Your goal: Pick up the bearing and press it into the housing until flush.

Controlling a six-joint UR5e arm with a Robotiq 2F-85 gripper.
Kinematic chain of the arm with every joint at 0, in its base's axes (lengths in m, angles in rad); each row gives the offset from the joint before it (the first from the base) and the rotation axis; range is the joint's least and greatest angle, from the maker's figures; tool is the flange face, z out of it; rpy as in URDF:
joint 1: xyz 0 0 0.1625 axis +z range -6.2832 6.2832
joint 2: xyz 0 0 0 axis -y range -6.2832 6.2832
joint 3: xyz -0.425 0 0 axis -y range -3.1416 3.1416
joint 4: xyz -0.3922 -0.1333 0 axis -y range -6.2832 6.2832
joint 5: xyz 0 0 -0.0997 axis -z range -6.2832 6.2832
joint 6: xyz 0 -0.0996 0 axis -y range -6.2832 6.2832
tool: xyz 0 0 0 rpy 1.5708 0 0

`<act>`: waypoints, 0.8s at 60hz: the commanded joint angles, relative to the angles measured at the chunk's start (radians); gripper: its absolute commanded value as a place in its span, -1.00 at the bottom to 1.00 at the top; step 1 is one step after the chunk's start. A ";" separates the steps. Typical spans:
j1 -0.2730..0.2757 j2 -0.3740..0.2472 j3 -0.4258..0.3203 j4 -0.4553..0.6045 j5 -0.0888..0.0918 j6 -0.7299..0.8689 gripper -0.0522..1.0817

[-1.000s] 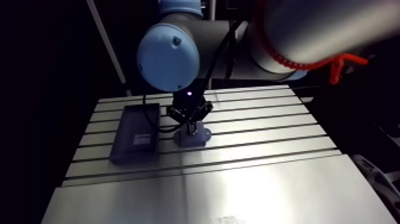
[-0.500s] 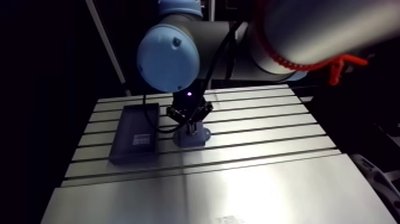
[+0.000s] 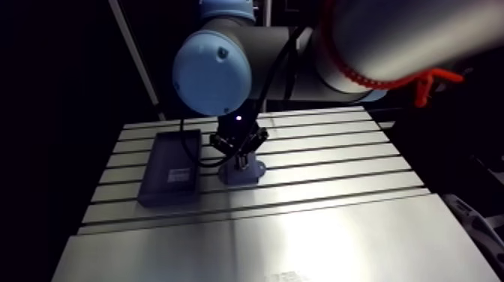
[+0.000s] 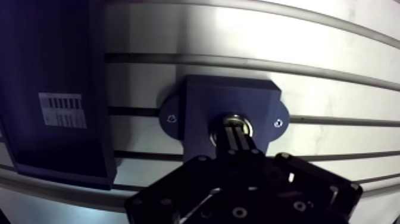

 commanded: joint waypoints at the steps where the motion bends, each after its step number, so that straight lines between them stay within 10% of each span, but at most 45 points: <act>1: 0.001 0.000 0.000 0.000 0.000 0.000 0.63; 48: -0.001 0.008 -0.001 -0.003 -0.001 -0.002 0.63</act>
